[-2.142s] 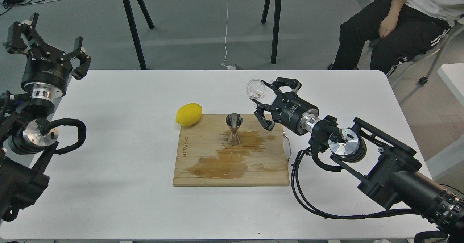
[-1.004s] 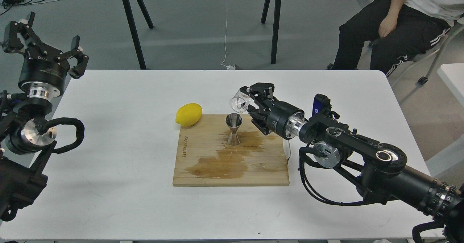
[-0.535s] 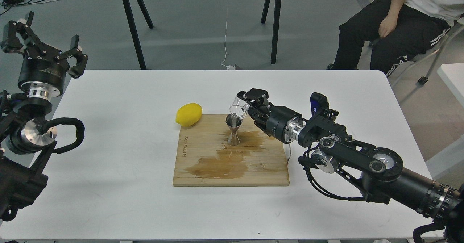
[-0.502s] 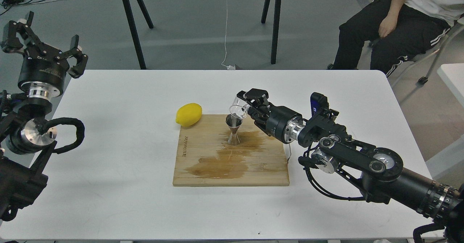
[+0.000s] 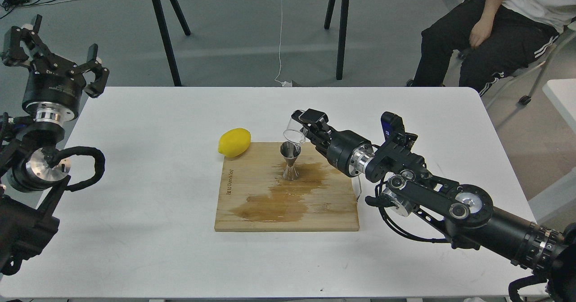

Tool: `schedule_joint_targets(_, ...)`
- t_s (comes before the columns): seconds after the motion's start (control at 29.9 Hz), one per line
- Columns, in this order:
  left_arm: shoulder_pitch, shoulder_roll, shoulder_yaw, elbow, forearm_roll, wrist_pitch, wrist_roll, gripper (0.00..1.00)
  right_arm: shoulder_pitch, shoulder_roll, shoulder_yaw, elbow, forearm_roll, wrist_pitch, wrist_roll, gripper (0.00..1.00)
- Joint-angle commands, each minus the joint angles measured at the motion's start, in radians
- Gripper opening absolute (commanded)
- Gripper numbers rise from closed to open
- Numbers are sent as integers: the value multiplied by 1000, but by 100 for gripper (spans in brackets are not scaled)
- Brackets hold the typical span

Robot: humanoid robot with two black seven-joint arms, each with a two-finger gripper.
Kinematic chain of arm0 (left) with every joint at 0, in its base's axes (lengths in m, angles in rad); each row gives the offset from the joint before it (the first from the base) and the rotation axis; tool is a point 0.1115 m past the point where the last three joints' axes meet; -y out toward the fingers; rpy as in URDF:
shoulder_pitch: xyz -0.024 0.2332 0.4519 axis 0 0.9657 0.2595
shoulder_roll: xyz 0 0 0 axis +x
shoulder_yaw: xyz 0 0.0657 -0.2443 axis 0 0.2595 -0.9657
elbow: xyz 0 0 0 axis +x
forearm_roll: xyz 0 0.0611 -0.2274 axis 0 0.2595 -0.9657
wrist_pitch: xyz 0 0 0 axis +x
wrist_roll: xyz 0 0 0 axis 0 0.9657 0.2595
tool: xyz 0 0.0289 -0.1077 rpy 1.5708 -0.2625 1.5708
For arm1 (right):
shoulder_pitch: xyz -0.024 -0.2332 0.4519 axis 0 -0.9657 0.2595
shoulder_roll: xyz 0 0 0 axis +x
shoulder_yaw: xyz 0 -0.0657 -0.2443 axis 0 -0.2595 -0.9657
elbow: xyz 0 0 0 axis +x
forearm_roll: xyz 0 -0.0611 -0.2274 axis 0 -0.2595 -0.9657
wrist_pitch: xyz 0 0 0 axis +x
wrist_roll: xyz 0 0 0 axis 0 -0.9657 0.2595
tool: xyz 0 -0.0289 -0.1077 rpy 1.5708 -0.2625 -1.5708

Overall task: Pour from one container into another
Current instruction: 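Tilt the glass cup with the right gripper to pour into the jigger, then carry the glass cup back toward its original spot with the right gripper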

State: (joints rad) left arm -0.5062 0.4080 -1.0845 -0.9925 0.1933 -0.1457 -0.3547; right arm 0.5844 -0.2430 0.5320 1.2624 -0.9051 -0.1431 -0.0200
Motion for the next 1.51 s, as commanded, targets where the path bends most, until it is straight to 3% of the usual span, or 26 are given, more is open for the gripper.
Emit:
schedule_joint_targets(0.0, 0, 0, -2, 0, 0, 0, 0, 100, 2, 22, 0, -23, -24, -1, 2, 40)
schedule_joint_targets(0.54, 0, -1, -2, 2, 0, 0, 0, 100, 3, 30, -52, -24, -164, -38, 49, 40)
schedule_joint_targets(0.74, 0, 0, -2, 0, 0, 0, 0, 100, 3, 28, -73, -31, -290, -64, 104, 40)
schedule_joint_targets(0.87, 0, 0, -2, 2, 0, 0, 0, 100, 0, 24, -86, -51, -394, -64, 167, 40)
schedule_joint_targets(1.31, 0, 2, -3, 0, 0, 2, 0, 100, -15, 4, -46, -52, -371, -87, 172, 41)
schedule_joint_targets(1.47, 0, 0, -12, 0, 0, 2, 0, 100, -61, -58, 57, -32, -195, -85, 166, 41)
